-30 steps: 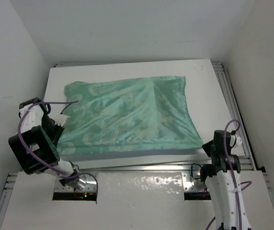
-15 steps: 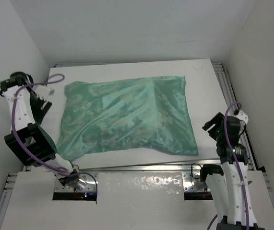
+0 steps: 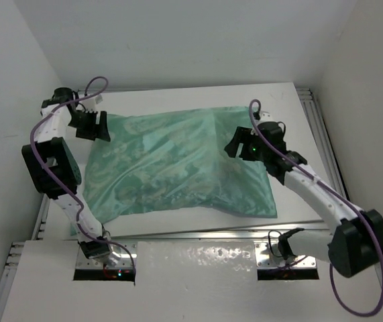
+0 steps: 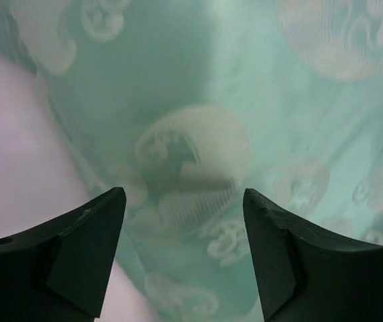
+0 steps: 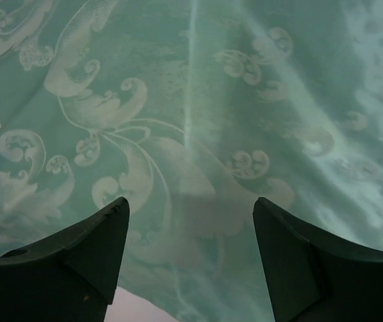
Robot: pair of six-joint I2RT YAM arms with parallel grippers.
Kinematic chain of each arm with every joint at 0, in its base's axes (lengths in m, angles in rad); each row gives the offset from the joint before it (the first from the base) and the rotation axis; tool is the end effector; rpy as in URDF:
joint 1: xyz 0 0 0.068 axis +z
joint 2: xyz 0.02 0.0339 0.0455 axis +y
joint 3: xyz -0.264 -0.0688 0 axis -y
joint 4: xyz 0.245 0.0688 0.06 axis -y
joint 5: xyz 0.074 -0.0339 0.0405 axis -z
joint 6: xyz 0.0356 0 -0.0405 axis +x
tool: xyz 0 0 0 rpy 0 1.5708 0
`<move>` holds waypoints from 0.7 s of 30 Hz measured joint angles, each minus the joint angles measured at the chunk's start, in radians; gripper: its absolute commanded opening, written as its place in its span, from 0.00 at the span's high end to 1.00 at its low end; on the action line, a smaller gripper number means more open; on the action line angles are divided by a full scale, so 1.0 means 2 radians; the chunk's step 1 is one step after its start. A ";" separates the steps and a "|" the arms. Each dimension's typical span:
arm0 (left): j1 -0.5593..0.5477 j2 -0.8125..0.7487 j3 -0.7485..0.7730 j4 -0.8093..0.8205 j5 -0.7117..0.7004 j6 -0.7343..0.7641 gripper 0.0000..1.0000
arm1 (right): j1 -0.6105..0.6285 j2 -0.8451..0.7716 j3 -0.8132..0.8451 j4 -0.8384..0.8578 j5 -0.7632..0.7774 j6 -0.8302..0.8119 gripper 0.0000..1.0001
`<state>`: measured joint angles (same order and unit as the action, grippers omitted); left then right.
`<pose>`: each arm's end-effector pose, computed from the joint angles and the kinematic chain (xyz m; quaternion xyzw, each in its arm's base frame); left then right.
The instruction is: Put the pillow into the pillowcase
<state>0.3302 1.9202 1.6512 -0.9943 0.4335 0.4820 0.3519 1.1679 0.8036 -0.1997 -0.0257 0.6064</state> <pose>0.3782 0.1138 0.2530 0.1060 0.9598 -0.1362 0.2213 0.2432 0.0903 0.2665 0.1050 0.8696 0.2324 0.4229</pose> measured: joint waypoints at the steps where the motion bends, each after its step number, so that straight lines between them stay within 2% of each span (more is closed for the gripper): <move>1: -0.005 0.004 -0.001 0.014 0.003 -0.013 0.37 | 0.012 0.021 0.006 0.014 0.004 0.003 0.26; 2: -0.006 0.009 -0.001 0.028 0.005 -0.024 0.40 | 0.022 0.039 0.010 0.026 0.008 0.006 0.26; 3: -0.006 0.014 -0.001 0.041 0.007 -0.033 0.48 | 0.030 0.056 0.014 0.035 0.010 0.012 0.26; 7: -0.009 0.033 -0.008 0.080 0.007 -0.054 0.61 | 0.049 0.138 0.028 0.064 0.013 0.040 0.29; 10: -0.009 0.044 -0.025 0.107 0.010 -0.064 0.64 | 0.049 0.196 0.039 0.072 0.023 0.060 0.30; 15: -0.013 0.064 -0.031 0.139 0.019 -0.078 0.65 | 0.050 0.253 0.075 0.052 0.057 0.081 0.39; 21: -0.027 0.087 -0.019 0.201 0.035 -0.109 0.62 | 0.043 0.300 0.152 0.013 0.110 0.083 0.39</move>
<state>0.2760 2.0945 1.6127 -0.5930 0.5034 0.2634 0.4389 1.7683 1.1072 -0.1730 0.1940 0.7727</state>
